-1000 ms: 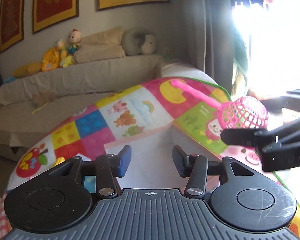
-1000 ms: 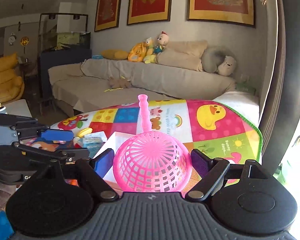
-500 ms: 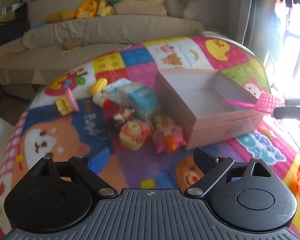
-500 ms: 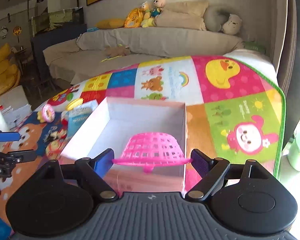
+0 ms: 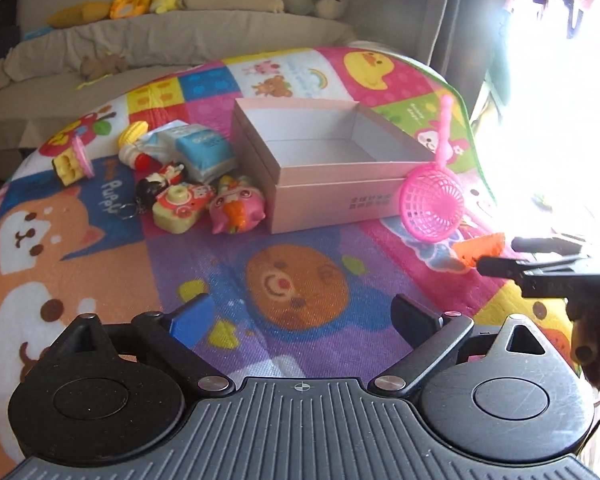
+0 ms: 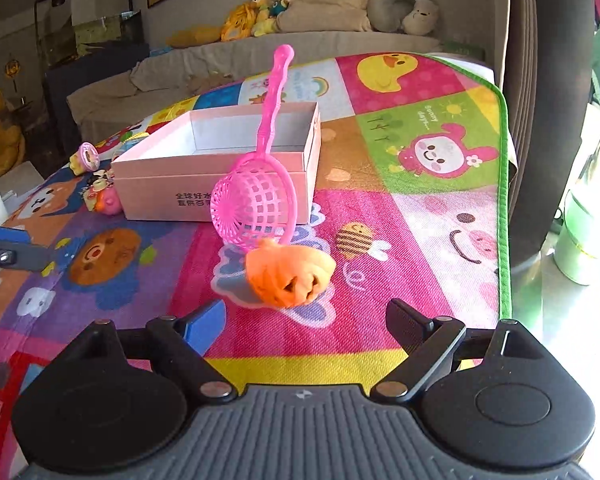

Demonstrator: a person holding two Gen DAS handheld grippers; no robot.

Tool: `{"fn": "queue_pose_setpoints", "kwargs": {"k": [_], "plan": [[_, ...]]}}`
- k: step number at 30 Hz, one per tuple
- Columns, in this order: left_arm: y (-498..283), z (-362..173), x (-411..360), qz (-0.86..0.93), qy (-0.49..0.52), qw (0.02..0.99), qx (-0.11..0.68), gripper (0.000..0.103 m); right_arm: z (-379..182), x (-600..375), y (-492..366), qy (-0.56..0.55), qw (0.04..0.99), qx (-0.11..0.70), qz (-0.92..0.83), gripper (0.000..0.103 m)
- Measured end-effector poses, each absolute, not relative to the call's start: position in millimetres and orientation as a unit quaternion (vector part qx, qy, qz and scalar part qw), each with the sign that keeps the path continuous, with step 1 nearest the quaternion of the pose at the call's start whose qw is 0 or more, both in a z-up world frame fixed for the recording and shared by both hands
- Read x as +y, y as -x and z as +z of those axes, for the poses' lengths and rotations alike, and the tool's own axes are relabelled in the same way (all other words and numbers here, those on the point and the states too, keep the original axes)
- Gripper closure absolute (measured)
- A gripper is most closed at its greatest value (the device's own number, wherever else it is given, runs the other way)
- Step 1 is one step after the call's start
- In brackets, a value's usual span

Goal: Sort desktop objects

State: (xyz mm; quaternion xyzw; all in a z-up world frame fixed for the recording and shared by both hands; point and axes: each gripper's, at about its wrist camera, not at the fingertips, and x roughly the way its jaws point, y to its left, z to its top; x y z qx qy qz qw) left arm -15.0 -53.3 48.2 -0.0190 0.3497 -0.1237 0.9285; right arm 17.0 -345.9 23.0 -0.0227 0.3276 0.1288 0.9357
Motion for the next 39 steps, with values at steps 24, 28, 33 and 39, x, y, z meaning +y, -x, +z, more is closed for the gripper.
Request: {"fn": "queue_pose_setpoints", "kwargs": {"k": [24,28,33,39], "plan": [[8.6,25.0,-54.4,-0.116,0.014,0.913,0.392,0.003,25.2,-313.5,-95.2,-0.013,0.926,0.330,0.181,0.077],[7.1,22.4,-55.9,-0.122,0.019,0.911,0.394,0.003,24.5,-313.4,-92.2,-0.030,0.915,0.352,0.195,0.081],[11.3,21.0,-63.3,-0.133,0.010,0.910,0.393,0.003,25.8,-302.6,-84.9,-0.066,0.893,0.382,0.230,0.082],[18.0,24.0,-62.8,-0.130,-0.007,0.913,0.387,0.003,46.0,-256.6,-56.4,-0.015,0.884,0.360,0.298,0.064]]}}
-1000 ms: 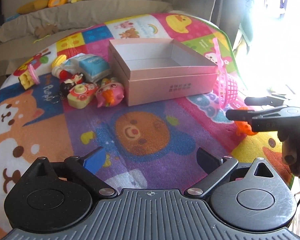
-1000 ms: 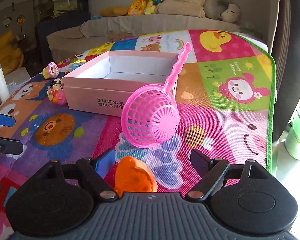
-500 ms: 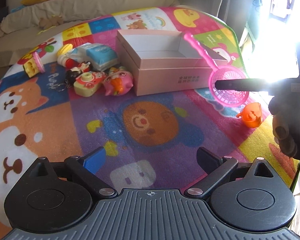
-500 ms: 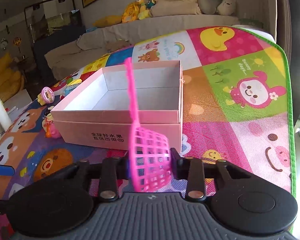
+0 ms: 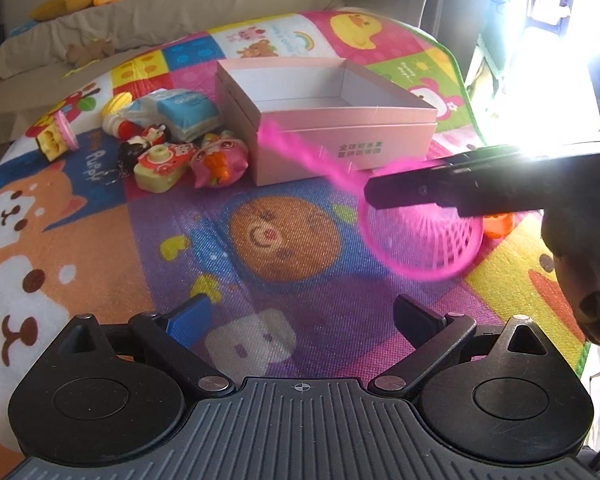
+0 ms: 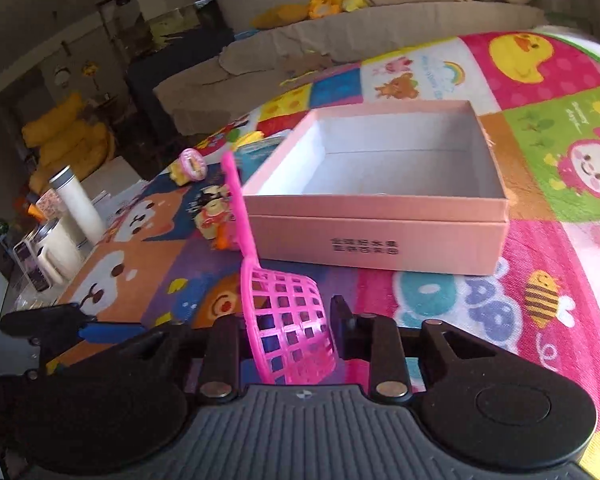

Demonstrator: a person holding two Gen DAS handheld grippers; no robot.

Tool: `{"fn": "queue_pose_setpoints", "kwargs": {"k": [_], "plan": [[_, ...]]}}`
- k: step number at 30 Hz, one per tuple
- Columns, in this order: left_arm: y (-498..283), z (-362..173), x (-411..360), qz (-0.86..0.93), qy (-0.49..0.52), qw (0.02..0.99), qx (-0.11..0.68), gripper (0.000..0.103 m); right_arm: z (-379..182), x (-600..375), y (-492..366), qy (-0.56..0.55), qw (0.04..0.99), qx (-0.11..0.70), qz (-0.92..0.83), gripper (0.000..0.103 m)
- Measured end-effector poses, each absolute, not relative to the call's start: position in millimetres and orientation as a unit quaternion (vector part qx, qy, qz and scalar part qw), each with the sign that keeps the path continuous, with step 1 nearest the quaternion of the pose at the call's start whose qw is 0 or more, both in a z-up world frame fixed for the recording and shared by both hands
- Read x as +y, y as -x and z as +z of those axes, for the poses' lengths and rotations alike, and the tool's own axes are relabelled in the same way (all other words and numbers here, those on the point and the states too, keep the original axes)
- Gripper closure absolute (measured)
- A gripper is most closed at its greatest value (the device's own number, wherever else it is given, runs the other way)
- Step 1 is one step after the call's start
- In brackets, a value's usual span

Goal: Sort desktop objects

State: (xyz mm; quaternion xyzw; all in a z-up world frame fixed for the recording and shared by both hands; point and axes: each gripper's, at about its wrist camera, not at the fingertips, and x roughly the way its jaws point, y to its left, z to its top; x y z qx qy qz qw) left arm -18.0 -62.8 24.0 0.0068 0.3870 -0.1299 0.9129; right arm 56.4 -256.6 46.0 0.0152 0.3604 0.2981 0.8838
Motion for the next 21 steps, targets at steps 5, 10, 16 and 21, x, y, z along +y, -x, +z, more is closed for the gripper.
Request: {"fn": "queue_pose_setpoints", "kwargs": {"k": [5,10,16,21], "plan": [[23.6,22.4,-55.4,-0.119,-0.016,0.913,0.389,0.002,62.0,-237.6,-16.8,0.027,0.875,0.325,0.358,0.034],[25.4,19.8,-51.1,-0.051,-0.072,0.915,0.394,0.001,74.1,-260.1,-1.3,0.083,0.910,0.290,0.285,0.026],[18.9,22.2,-40.6,-0.019,-0.085,0.904,0.419,0.000,44.8,-296.4,-18.0,0.123,0.916,0.349,0.154,0.023],[24.7,20.2,-39.8,-0.028,-0.076,0.901,0.427,0.000,22.9,-307.0,-32.2,0.088,0.909,0.388,0.122,0.032]]}}
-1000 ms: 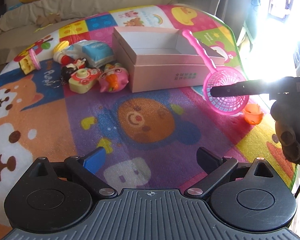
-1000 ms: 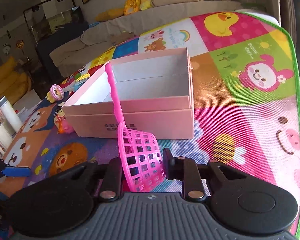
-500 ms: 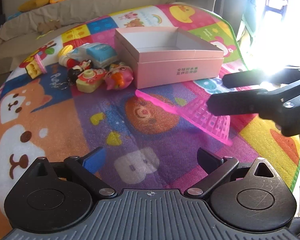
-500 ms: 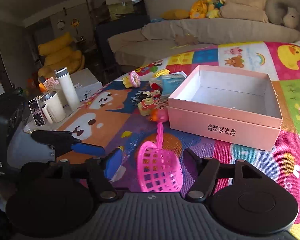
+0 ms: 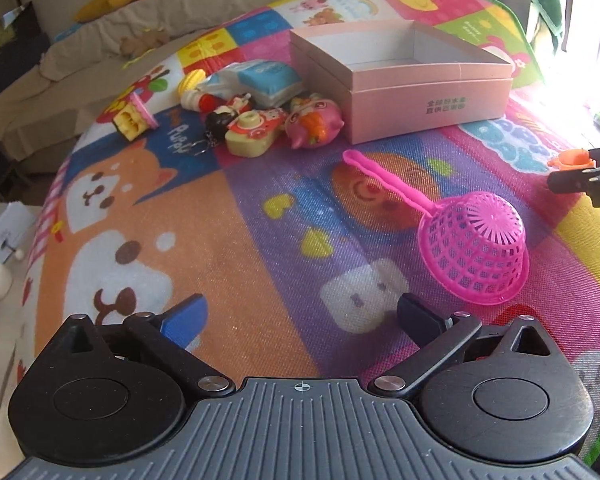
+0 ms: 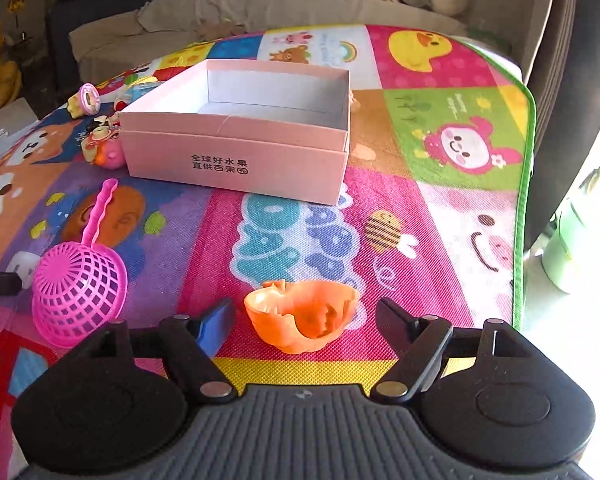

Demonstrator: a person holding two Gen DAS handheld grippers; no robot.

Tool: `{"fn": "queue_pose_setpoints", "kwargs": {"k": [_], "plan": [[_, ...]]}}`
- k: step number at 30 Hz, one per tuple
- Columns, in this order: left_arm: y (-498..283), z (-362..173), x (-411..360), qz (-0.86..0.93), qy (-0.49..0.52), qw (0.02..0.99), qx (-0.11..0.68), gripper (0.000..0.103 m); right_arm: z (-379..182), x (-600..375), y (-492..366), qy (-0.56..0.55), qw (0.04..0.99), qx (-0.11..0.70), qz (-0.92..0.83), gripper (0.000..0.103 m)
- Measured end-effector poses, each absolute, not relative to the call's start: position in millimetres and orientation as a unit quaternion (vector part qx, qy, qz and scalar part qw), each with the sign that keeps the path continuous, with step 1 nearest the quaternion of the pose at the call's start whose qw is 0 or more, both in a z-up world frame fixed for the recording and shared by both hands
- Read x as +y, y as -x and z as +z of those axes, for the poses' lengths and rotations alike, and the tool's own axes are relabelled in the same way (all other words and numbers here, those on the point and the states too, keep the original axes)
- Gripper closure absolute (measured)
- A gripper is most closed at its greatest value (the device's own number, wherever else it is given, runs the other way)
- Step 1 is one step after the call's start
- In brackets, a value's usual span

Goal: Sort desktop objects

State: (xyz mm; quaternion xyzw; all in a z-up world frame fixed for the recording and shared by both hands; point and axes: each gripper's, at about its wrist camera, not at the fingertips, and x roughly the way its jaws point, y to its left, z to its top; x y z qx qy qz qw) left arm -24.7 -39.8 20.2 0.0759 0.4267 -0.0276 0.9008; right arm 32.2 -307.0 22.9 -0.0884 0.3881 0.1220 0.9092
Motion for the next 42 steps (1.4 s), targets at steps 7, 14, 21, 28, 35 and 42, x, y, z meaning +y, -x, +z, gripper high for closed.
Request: {"fn": "queue_pose_setpoints", "kwargs": {"k": [7,14,21,28,35,42], "plan": [[24.7,20.3,-38.5,-0.028,-0.062,0.900,0.431,0.000,34.8,-288.6,-30.3,0.093,0.904,0.389,0.153,0.047],[30.4,45.1,-48.3,-0.075,-0.035,0.907,0.413,0.000,76.3,-266.9,-27.1,0.082,0.890,0.392,0.219,0.047],[24.0,48.2,-66.2,-0.093,-0.050,0.909,0.403,0.000,125.2,-246.3,-98.3,0.086,0.940,0.284,0.170,0.032],[21.1,32.3,-38.7,-0.055,-0.038,0.900,0.431,0.000,116.0,-226.7,-76.4,0.102,0.921,0.294,0.235,0.013],[35.9,31.3,-30.6,-0.056,-0.047,0.897,0.437,0.000,61.6,-196.3,-26.6,0.136,0.856,0.384,0.318,0.013],[39.7,33.0,-28.9,-0.056,-0.038,0.897,0.437,0.000,34.2,-173.2,-19.1,0.157,0.830,0.423,0.328,0.037]]}}
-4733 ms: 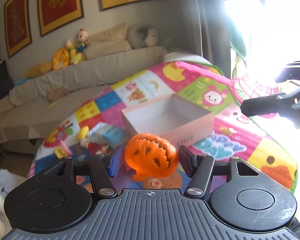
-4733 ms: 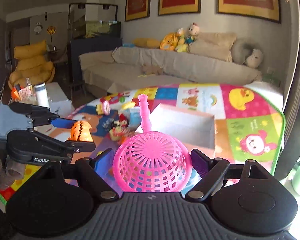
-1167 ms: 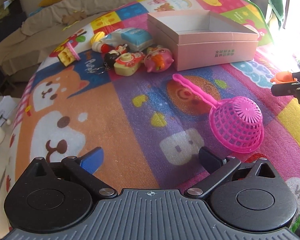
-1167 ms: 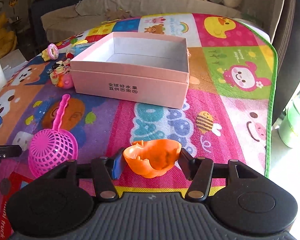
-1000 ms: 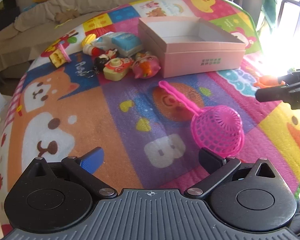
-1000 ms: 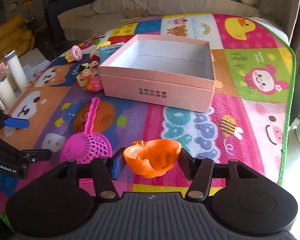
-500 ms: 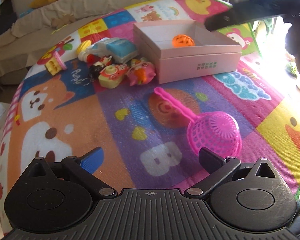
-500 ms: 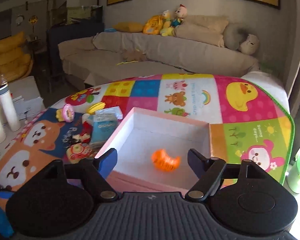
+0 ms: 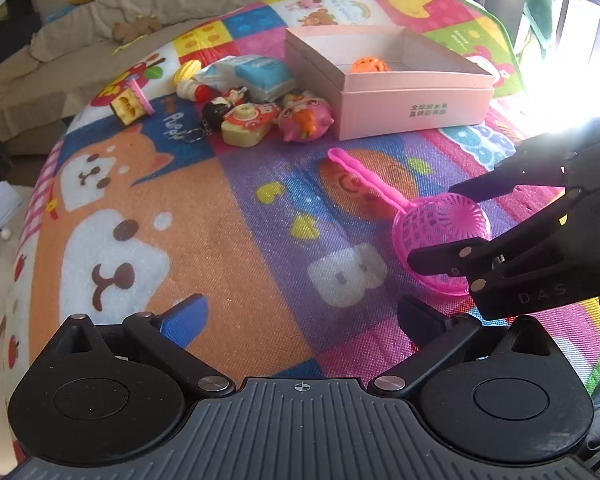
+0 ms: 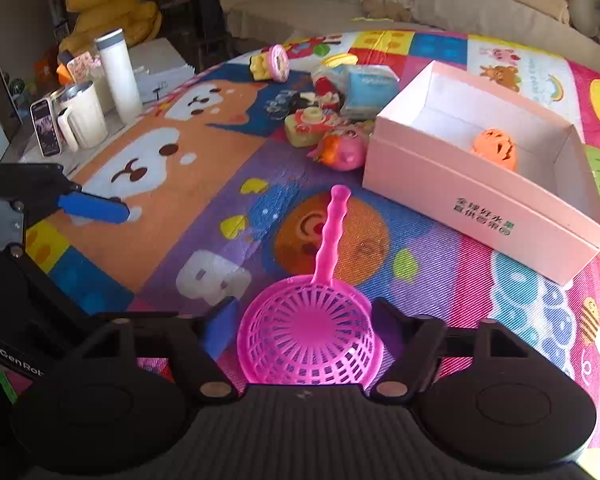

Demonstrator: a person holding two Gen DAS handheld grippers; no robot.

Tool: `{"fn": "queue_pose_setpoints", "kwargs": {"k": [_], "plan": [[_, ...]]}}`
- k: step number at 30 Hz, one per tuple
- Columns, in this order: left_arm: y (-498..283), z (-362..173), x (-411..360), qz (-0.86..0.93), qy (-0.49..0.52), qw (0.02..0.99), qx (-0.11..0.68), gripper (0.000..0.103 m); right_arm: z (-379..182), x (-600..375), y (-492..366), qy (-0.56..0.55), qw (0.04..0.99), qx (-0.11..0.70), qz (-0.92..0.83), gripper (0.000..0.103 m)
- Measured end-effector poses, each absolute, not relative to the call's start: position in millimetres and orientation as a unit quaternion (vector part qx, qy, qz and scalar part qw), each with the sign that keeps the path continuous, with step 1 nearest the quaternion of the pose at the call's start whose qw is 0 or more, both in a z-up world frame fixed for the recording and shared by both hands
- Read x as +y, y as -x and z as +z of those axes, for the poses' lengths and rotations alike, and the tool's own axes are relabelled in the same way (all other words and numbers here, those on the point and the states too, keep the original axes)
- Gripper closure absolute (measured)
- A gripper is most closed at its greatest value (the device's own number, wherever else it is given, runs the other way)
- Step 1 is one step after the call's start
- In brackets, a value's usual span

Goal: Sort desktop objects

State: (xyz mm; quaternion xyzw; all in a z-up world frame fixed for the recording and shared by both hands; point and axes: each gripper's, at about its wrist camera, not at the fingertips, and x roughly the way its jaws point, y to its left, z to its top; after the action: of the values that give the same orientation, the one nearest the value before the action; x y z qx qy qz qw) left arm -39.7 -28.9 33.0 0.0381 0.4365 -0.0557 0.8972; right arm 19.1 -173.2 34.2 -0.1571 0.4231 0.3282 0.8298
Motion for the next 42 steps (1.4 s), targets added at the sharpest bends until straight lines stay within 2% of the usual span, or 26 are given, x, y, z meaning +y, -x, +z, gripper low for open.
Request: {"fn": "queue_pose_setpoints", "kwargs": {"k": [3,7,13,16,20,24,30,36,42], "plan": [[42.1,34.8,-30.2,-0.065,-0.033,0.898,0.435,0.000,38.3,-171.5,-9.6,0.182,0.833,0.412,0.321,0.039],[42.5,38.2,-32.6,-0.079,-0.019,0.900,0.428,0.000,65.7,-186.7,0.3,0.162,0.843,0.399,0.322,0.039],[34.6,42.9,-34.7,-0.084,-0.004,0.907,0.413,0.000,147.1,-219.5,-2.2,0.141,0.905,0.285,0.282,0.039],[31.0,41.9,-31.8,-0.081,0.001,0.908,0.412,0.000,163.6,-221.9,-33.3,0.145,0.927,0.249,0.239,0.039],[28.3,40.1,-20.6,-0.072,0.009,0.909,0.411,0.000,147.6,-213.8,-96.3,0.136,0.932,0.264,0.206,0.039],[21.6,36.8,2.0,-0.046,0.023,0.912,0.407,0.000,107.3,-199.0,-156.7,0.119,0.928,0.304,0.180,0.039],[4.7,29.2,37.8,-0.001,0.054,0.912,0.406,0.000,62.3,-180.5,-190.9,0.118,0.910,0.356,0.176,0.039],[-26.5,33.8,68.2,0.032,0.053,0.922,0.381,0.000,80.1,-159.3,-168.9,0.148,0.917,0.309,0.203,0.032],[-125.4,56.2,107.8,0.110,0.065,0.936,0.327,0.000,101.7,-113.9,-153.5,0.182,0.908,0.275,0.257,0.031]]}}
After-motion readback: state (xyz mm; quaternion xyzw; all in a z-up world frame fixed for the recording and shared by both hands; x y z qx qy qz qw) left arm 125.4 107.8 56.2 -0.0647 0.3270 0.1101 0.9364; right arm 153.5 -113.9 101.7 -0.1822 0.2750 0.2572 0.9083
